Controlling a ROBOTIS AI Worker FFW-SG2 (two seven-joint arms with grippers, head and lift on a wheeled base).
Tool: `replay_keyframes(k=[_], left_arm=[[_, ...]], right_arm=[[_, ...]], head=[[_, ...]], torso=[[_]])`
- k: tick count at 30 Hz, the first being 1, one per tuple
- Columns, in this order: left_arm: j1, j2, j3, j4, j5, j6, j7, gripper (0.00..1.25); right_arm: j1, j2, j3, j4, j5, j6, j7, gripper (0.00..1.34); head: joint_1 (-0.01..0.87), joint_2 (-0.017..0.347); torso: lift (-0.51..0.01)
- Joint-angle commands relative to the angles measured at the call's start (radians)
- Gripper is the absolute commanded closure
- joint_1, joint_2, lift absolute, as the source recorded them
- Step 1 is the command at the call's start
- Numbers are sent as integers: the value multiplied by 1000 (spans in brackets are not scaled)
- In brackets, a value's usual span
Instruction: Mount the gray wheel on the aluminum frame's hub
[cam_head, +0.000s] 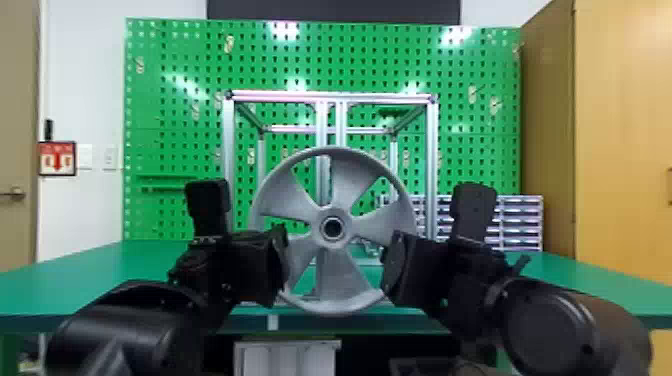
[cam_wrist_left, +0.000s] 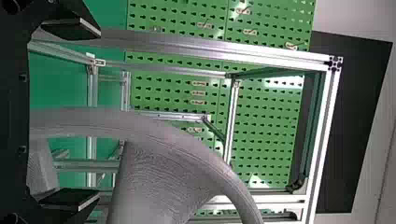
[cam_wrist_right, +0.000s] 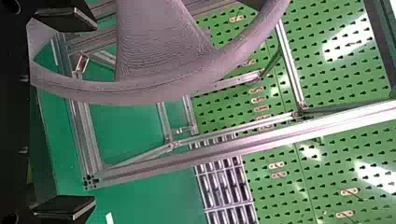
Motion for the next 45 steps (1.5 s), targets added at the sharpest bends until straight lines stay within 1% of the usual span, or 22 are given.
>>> replay_keyframes(k=[1,7,11,15,19,23,25,27,29,33,35,39,43,45], left_arm=[[31,12,8,-54,9,19,0,91],[86,30,24,-150,22,43,0,91],[126,42,33,-217,35,62,-1,91],[168,55,33,-263,49,68,-1,91],[206,64,36,-301,58,68,-1,91],[249,73,44,-341,61,68,-1,91],[277,85,47,-369,52,68,-1,91],[304,99,51,-392,44,68,-1,91],[335,105,62,-406,45,68,-1,91],[386,114,68,-427,35,66,-9,91],[415,127,74,-436,33,60,-18,93],[470,142,86,-441,21,7,-52,96],[514,159,90,-441,-14,-38,-84,101],[541,162,94,-441,-36,-62,-89,101]], right_arm=[[23,1,-1,-41,-10,0,0,-2],[80,1,-5,-129,-30,15,0,-2],[115,-8,-5,-182,-44,17,0,-2],[150,-12,-7,-234,-44,19,0,-2],[193,-25,-8,-284,-42,17,0,-2],[249,-44,-11,-319,-42,-9,1,-2],[279,-54,-15,-328,-45,-32,5,-2],[308,-60,-21,-330,-45,-55,28,-2],[341,-64,-22,-331,-35,-80,57,-2],[402,-74,-18,-342,22,-141,118,-2],[434,-72,-13,-348,68,-170,144,-2],[488,-71,-4,-351,143,-232,187,-2],[545,-72,2,-351,229,-284,235,-2],[577,-77,4,-350,254,-307,241,-2]], head=[[-5,6],[-5,6],[-5,6],[-5,6],[-5,6],[-5,6],[-5,6],[-5,6],[-5,6],[-5,6],[-5,6],[-5,6],[-5,6],[-5,6]], torso=[[-499],[-499],[-499],[-499],[-499],[-499],[-499],[-499],[-499],[-499],[-499],[-499],[-499],[-499]])
